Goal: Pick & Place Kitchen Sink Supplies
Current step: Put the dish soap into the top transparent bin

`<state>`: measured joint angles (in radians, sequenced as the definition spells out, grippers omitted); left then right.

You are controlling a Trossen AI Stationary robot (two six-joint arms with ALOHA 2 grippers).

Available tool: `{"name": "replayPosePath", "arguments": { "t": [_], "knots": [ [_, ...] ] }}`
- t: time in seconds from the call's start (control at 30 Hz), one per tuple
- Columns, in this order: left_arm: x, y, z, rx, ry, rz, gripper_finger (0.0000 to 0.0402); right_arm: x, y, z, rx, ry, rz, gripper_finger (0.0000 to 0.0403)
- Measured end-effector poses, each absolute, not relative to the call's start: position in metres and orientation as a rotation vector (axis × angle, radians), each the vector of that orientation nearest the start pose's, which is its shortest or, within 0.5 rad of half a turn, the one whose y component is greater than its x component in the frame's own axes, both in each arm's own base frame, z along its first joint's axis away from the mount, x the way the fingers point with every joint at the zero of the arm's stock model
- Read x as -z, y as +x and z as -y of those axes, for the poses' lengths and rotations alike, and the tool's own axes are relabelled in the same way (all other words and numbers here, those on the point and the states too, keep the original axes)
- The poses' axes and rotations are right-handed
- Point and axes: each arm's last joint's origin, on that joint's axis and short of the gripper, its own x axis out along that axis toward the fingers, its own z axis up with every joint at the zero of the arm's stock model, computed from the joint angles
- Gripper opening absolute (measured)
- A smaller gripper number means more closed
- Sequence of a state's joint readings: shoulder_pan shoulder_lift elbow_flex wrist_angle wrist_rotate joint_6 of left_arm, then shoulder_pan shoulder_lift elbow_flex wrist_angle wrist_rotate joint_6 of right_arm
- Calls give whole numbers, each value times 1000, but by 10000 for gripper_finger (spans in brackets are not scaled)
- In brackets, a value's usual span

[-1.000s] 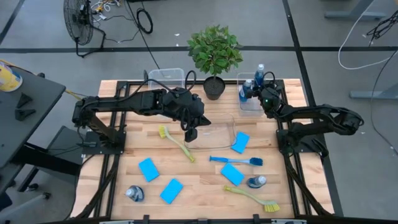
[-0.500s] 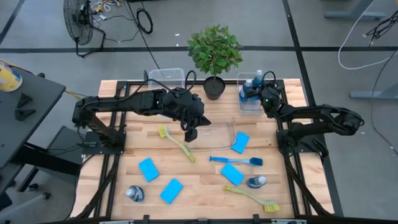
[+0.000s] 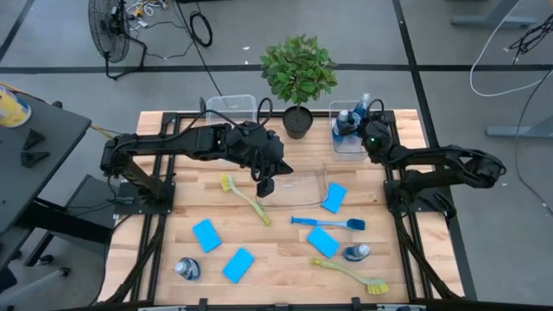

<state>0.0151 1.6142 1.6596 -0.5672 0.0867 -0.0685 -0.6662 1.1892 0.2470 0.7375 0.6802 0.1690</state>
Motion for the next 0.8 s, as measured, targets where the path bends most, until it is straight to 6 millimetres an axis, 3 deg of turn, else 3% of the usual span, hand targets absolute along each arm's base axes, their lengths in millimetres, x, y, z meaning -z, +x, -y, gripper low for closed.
{"name": "replayPosePath", "arguments": {
  "t": [0.37, 0.57, 0.8],
  "knots": [
    [-390, 357, -3, 51, -98, -523, 7, -210, 139, 130, 1307, -33, 88, 263],
    [-390, 357, -2, 50, -113, -523, 8, -229, 138, 112, 1182, -64, 188, 262],
    [-391, 356, 2, 74, -113, -524, 8, -237, 144, 87, 985, -115, 197, 262]
  ]
}}
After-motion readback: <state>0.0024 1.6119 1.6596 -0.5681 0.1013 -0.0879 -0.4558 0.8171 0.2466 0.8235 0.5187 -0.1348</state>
